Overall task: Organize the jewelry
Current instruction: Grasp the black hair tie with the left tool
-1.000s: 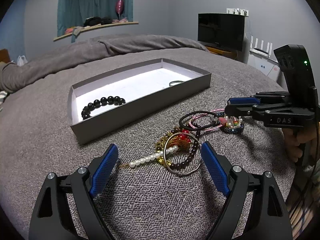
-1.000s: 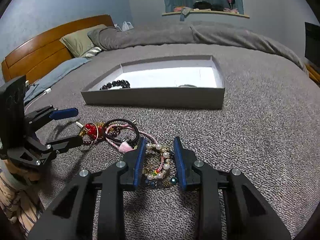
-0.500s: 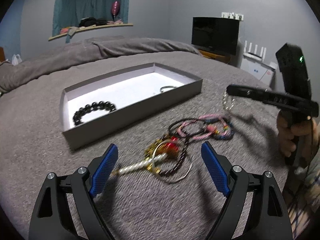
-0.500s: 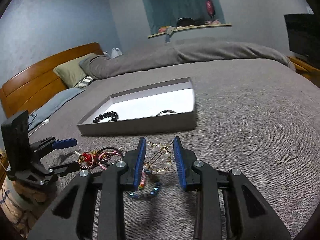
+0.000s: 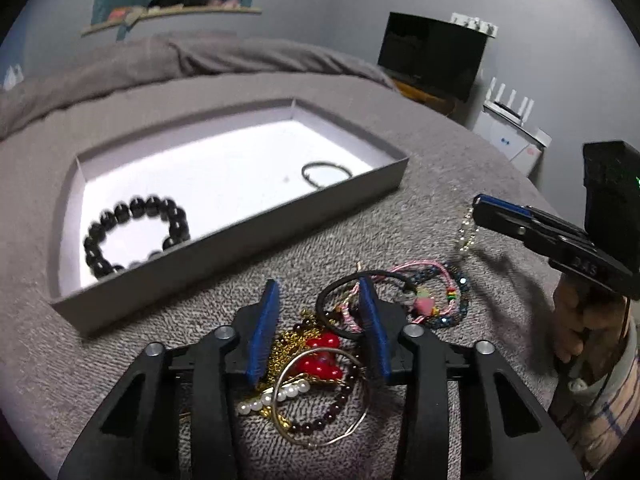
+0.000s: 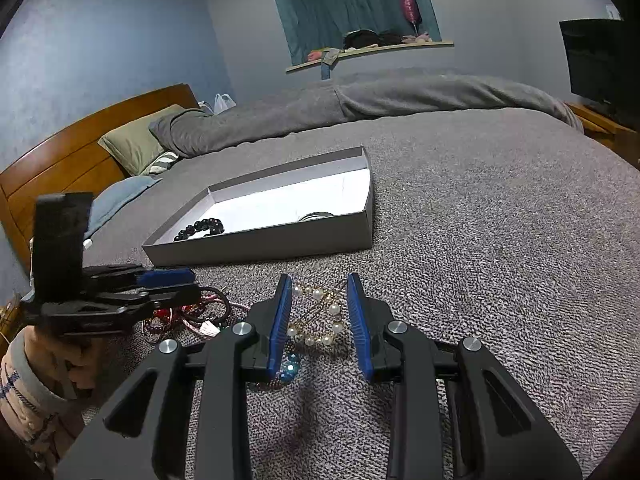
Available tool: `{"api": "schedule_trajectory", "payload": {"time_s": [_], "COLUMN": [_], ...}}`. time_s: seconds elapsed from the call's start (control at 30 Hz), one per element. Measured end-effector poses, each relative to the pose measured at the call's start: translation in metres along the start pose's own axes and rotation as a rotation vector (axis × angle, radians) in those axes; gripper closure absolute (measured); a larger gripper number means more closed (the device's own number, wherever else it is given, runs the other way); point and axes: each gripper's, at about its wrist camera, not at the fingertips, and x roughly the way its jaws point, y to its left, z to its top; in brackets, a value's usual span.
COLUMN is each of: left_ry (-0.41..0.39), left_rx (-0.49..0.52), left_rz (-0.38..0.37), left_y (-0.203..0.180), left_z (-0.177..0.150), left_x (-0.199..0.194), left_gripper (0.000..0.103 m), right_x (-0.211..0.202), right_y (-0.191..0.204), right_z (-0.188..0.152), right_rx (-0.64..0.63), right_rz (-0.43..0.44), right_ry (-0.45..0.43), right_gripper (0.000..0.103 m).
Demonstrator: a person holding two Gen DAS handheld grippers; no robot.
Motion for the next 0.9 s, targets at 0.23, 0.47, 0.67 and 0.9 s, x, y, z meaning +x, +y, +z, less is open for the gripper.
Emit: {"api": "schedule_trajectory", "payload": {"time_s": [0.23, 0.47, 0.67, 0.9], "left_ry": [-0.027, -0.145, -0.21, -0.239], "left_rx": [0.01, 0.013, -0.021, -0.058], "left_rz": [-0.014, -0.001, 0.011, 0.041], "left_y": [0.0, 0.001, 0.013, 0.029], "left_z": [-0.004, 0.001, 0.005, 0.005], "left_x": [-0.004, -0.031, -0.05, -0.062], "left_gripper": [0.099, 0.099, 0.099, 0.099], "right_x": [0.003, 0.005, 0.01, 0.024], "right_y": [0.003, -0.006, -0.007, -0.005], "right_z": [-0.001, -0.002, -0.004, -0.007], "right_rx": [-0.016, 0.025, 0.029, 0.018], "right_rz": [-0.003, -0.013, -0.041, -0.054], "right_ry": [0.012, 0.023, 0.054, 0.13], "right_gripper": [0.09, 0.094, 0.06, 0.059]}}
